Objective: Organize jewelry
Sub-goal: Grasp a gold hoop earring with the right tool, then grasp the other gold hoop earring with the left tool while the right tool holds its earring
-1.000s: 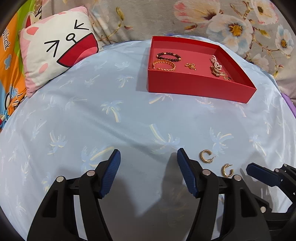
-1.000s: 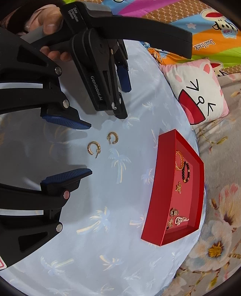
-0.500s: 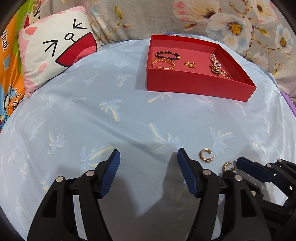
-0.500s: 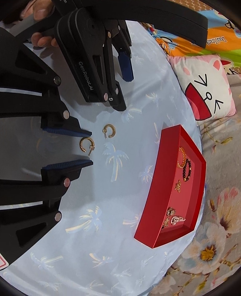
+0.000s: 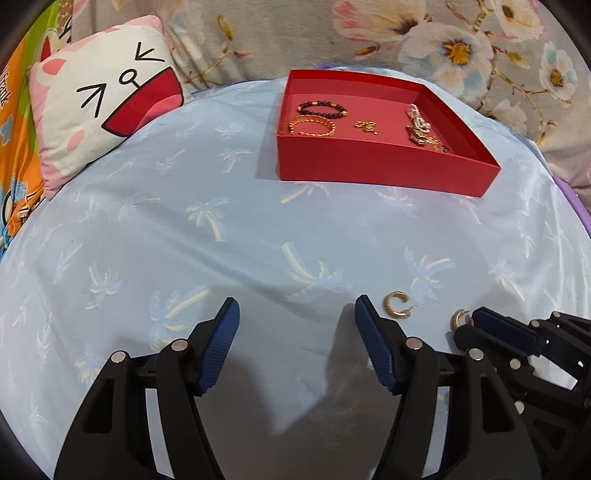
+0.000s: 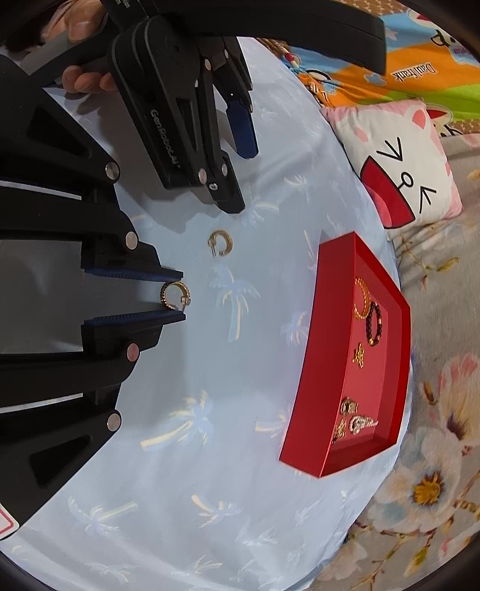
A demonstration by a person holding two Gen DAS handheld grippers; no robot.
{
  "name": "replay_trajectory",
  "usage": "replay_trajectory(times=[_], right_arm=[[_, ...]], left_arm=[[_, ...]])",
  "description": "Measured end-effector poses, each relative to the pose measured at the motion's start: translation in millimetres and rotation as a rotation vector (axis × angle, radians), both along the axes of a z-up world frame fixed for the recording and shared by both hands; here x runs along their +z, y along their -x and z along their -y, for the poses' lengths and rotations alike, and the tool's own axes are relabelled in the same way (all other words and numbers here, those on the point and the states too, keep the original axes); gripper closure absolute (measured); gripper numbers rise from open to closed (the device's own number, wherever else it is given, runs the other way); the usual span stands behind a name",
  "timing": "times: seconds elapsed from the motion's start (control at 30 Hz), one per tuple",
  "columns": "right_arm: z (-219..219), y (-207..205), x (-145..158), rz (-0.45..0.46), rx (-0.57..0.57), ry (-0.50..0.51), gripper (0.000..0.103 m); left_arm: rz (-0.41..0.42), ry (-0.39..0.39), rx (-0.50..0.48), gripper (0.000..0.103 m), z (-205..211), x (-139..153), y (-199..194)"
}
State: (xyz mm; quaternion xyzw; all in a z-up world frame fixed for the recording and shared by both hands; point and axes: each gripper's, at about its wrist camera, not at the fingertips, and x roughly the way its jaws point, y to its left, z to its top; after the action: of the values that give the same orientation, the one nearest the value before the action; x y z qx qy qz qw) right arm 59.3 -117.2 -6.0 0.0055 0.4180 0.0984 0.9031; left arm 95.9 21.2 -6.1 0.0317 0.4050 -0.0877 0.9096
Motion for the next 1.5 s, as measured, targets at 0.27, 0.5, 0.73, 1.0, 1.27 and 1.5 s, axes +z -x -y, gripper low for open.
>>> replay_trajectory(times=[0.27,0.5,0.73,1.0,1.27,1.5], right_arm=[[39,4,0,0.001,-0.091,-0.006,0.089],[56,6,-1,-0.003,-0.127,-0.028,0.089],[56,6,-2,-0.006,-0.127,-0.033,0.089],[57,6,-2,-0.006,-0.128,-0.035,0.089],[57,6,-3,-0.005,-0.130,-0.038,0.089],[58,6,-2,-0.001,-0.136,-0.041,0.089]], left_arm=[[0.005,0.011,-0.093,0.040,24,1,13],[-0.013,0.017,-0.113,0.040,36,-1,9],[-0.007,-0.007,-0.112,0.054,46,-1,5],[-0.002,0.016,-0.126,0.082,44,0,7],[-0.001,0.036,-0.140,0.083,42,0,8],[0.004,0.022,-0.137,0.083,43,0,10]])
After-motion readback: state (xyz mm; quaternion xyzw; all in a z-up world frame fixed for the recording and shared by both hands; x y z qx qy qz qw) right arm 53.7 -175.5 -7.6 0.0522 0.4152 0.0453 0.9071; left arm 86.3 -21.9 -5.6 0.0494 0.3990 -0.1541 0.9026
